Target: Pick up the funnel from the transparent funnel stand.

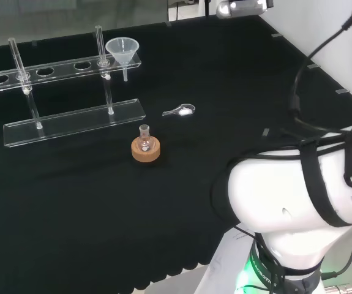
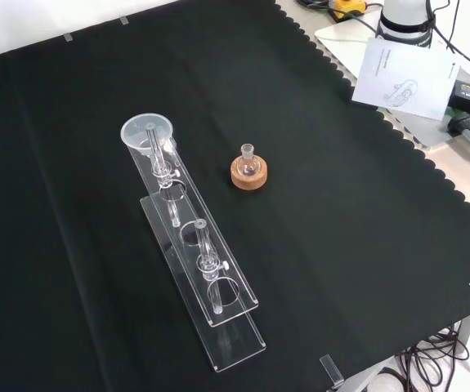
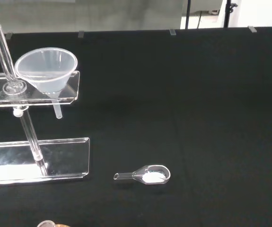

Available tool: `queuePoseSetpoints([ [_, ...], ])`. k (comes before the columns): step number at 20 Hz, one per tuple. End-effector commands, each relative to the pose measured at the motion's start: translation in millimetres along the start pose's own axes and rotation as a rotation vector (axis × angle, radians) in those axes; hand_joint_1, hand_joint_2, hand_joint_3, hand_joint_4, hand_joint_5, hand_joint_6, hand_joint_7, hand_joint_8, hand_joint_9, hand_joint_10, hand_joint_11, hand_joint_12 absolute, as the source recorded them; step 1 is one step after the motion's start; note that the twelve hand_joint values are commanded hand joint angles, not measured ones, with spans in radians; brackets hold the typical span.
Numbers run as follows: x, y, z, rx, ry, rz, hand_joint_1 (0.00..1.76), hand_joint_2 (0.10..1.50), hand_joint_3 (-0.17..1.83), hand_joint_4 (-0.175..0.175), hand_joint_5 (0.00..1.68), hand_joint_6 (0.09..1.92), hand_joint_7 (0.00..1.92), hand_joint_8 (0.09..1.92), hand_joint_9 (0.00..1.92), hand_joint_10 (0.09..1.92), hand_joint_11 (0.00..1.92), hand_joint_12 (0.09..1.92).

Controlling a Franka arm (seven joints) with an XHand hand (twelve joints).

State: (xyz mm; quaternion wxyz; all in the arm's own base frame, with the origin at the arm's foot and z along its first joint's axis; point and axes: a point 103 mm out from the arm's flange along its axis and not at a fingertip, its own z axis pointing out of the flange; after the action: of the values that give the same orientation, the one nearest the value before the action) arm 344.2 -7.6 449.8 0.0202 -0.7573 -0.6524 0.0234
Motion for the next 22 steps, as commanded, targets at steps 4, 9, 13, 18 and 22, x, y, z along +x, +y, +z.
queuePoseSetpoints([
  [4, 20, 87, 38, 0.052, -0.014, -0.028, 0.00, 1.15, 0.44, 0.032, 0.14, 0.09, 0.00, 0.23, 0.10, 0.62, 0.00, 1.37],
  [9, 36, 120, 56, 0.081, -0.035, -0.078, 0.06, 1.15, 0.37, 0.022, 0.16, 0.09, 0.04, 0.30, 0.16, 0.63, 0.03, 1.38],
  [13, 55, 139, 68, 0.114, -0.060, -0.124, 0.18, 1.10, 0.33, 0.013, 0.19, 0.09, 0.06, 0.35, 0.20, 0.65, 0.08, 1.39],
  [18, 78, 155, 77, 0.157, -0.095, -0.182, 0.30, 1.04, 0.30, 0.009, 0.19, 0.09, 0.07, 0.39, 0.22, 0.65, 0.10, 1.39],
  [22, 89, 166, 86, 0.198, -0.112, -0.207, 0.38, 0.98, 0.28, 0.013, 0.17, 0.09, 0.04, 0.40, 0.21, 0.65, 0.11, 1.38],
])
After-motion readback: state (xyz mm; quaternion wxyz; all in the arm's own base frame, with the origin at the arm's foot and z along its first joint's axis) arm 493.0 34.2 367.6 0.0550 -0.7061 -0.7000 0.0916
